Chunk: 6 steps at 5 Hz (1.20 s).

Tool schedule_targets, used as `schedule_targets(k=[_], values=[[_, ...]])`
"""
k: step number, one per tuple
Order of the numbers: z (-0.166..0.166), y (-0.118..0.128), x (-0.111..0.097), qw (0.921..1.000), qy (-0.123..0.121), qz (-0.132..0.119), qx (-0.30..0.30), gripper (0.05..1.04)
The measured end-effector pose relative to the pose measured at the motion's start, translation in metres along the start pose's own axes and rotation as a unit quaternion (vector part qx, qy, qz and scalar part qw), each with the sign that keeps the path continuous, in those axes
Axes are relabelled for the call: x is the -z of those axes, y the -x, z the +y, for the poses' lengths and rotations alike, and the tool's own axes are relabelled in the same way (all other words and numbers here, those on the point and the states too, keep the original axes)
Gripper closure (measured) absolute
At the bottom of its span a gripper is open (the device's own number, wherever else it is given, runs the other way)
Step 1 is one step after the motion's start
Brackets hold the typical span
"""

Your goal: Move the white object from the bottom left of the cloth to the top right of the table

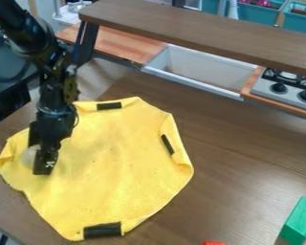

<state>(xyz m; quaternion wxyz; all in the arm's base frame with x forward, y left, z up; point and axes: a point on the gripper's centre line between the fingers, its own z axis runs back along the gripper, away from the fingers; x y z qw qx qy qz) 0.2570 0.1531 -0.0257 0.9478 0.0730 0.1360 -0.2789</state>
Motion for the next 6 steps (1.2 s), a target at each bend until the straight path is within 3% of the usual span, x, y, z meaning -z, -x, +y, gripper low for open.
schedule_targets(k=[1,2,4,6], values=[[-0.002,0.003,-0.006,0.9998,0.019,-0.003,-0.005,0.203],[-0.004,-0.006,-0.033,0.9995,0.019,-0.012,-0.024,0.203],[-0.018,-0.063,-0.097,0.9983,-0.021,0.003,-0.054,0.203],[-0.049,-0.14,-0.108,0.997,-0.034,0.062,-0.031,0.203]])
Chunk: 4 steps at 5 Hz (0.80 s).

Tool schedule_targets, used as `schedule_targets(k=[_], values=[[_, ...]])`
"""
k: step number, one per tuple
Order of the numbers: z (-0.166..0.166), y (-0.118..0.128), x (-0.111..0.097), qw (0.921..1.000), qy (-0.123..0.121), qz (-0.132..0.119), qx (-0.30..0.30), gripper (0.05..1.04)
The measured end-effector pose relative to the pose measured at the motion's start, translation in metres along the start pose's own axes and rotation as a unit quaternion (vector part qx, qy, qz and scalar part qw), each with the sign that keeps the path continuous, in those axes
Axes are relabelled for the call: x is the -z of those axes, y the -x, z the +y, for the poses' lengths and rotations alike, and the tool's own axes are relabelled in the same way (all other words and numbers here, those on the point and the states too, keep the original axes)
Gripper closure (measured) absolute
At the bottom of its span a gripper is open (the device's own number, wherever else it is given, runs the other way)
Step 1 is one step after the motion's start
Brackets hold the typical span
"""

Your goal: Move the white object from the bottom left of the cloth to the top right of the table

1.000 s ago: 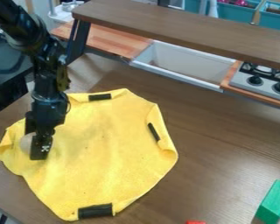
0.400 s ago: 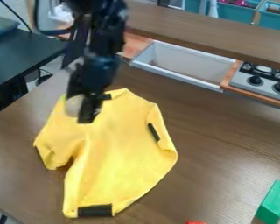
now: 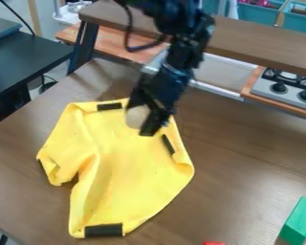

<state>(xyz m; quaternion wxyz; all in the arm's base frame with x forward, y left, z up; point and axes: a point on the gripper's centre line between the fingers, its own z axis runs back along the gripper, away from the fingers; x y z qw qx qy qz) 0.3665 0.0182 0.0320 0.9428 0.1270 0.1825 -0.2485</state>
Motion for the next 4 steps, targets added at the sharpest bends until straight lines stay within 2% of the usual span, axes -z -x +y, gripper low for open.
schedule_targets(k=[1,2,4], values=[[-0.02,-0.029,-0.011,0.9997,-0.004,-0.006,0.022,0.203],[-0.035,-0.056,-0.011,0.9991,-0.01,-0.019,0.036,0.203],[-0.05,-0.083,-0.015,0.9955,0.015,-0.078,0.051,0.203]])
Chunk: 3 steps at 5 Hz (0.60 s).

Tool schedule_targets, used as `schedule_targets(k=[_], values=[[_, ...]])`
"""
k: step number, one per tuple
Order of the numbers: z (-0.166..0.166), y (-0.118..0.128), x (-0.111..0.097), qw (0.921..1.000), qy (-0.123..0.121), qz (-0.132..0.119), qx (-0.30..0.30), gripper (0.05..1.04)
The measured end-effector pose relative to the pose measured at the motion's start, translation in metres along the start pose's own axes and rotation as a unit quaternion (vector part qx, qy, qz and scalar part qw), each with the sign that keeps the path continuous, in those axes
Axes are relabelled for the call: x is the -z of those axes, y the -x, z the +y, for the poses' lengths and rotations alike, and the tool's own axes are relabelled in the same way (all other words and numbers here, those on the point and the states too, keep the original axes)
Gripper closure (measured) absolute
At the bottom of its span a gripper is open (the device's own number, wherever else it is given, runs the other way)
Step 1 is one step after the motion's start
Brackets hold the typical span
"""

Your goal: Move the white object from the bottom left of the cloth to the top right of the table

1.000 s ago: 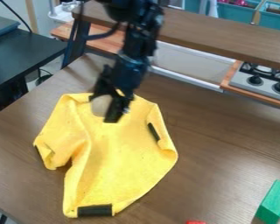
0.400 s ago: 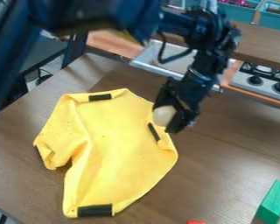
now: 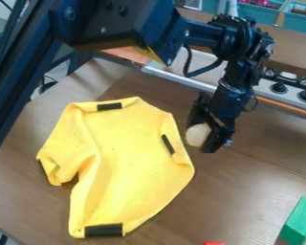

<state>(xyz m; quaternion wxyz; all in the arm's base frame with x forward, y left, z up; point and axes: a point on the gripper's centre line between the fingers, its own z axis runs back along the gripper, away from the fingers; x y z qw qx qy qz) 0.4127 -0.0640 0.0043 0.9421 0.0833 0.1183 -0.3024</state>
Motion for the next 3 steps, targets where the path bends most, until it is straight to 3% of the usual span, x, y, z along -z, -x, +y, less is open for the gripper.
schedule_targets(k=[1,3], values=[[-0.005,-0.013,-0.005,0.999,0.021,-0.039,0.007,0.203],[0.006,-0.034,0.0,0.9946,0.056,-0.086,-0.011,0.167]])
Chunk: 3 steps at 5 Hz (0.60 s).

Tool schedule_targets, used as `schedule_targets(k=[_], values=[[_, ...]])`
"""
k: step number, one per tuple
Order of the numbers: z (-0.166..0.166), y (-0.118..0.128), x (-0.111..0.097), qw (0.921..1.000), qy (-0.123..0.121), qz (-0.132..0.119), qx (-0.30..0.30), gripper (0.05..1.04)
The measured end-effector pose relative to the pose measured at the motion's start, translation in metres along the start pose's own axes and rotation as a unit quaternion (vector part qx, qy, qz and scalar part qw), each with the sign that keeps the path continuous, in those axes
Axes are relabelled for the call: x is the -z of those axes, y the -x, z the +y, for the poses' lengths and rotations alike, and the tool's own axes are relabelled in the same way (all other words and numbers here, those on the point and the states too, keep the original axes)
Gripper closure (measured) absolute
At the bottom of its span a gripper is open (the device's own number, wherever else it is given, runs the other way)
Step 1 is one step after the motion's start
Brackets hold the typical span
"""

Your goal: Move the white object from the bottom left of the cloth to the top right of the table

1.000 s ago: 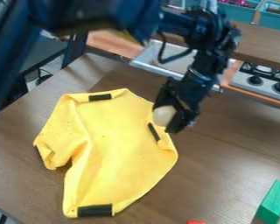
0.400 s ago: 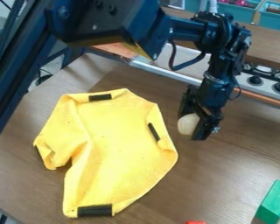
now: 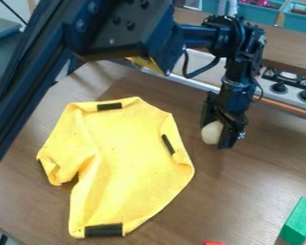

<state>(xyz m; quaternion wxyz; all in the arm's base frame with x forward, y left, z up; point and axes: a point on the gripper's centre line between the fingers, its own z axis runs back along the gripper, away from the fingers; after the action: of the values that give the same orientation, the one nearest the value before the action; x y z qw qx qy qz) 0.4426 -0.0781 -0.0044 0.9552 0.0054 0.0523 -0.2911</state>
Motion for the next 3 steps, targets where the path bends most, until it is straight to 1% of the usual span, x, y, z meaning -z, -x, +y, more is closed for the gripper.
schedule_targets(k=[1,2,3], values=[[0.0,-0.001,0.018,0.9999,0.01,0.008,-0.008,0.081],[0.005,0.002,0.018,0.9997,0.019,0.005,-0.013,0.084],[0.014,0.009,0.02,0.9992,0.035,0.002,-0.02,0.085]])
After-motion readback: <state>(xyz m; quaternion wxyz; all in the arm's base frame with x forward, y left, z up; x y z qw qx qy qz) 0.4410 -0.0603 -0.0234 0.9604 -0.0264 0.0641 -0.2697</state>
